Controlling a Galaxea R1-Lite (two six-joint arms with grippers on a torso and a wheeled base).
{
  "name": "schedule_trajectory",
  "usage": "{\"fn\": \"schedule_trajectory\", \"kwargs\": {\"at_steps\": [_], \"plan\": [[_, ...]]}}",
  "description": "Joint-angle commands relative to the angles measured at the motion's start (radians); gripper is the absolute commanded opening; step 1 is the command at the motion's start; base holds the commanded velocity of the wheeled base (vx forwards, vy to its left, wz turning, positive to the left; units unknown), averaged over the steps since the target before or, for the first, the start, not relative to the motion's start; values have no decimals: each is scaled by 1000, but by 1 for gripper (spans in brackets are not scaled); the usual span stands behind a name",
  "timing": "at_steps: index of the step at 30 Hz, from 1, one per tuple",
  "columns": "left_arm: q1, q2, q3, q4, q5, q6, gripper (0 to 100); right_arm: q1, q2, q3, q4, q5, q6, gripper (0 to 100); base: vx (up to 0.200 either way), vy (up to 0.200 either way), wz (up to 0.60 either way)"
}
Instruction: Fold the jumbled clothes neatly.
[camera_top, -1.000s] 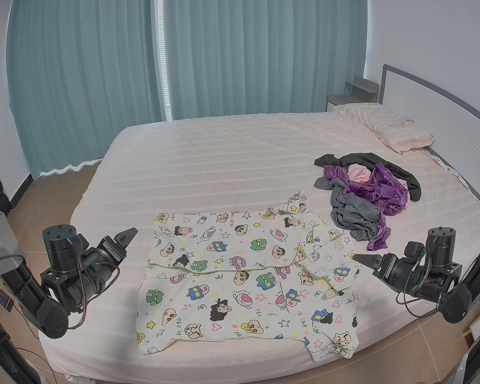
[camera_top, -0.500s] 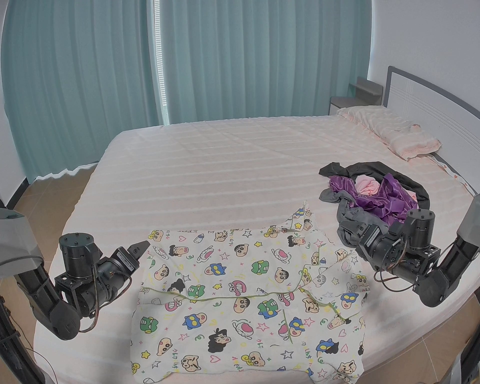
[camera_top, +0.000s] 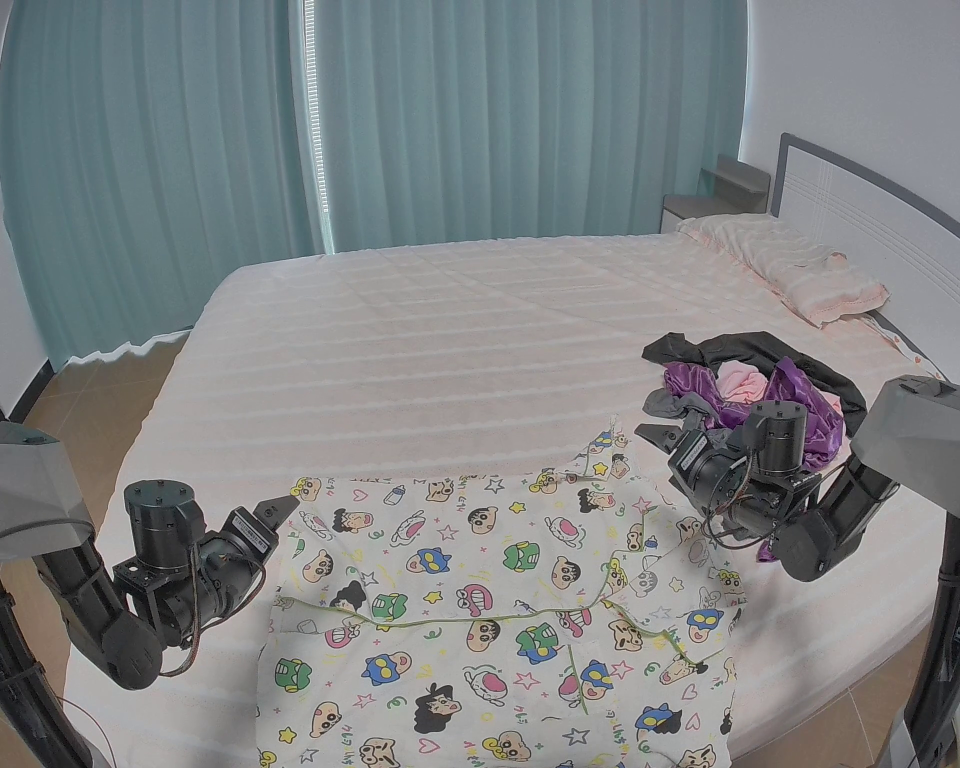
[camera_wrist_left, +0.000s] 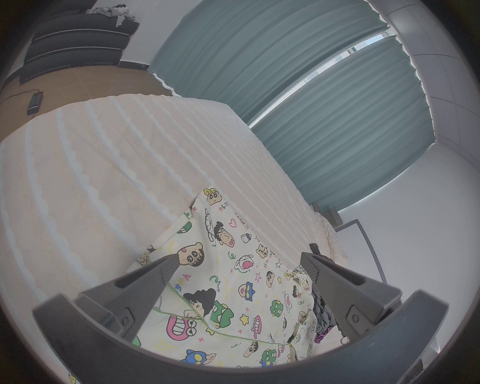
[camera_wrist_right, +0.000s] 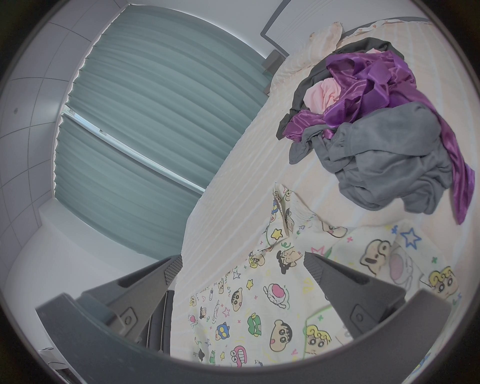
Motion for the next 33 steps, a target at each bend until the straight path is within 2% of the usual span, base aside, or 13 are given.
{"fn": "schedule_trajectory", "kwargs": {"at_steps": [1,9,18,24,33], "plan": [[0,2,39,-7,2,-3,100,18,114,-140,47,0,1,100,0,0,0],[1,16,51,-19,5,-5,100,55,246,-376,205,0,12,100,0,0,0],[1,51,51,-24,8,-3,100,90,353,-518,308,-3,46,100,0,0,0],[4,51,51,-24,11,-5,100,83,404,-643,415,-24,46,100,0,0,0],[12,53,52,-24,12,-5,100,74,496,-863,472,-90,46,100,0,0,0]]}}
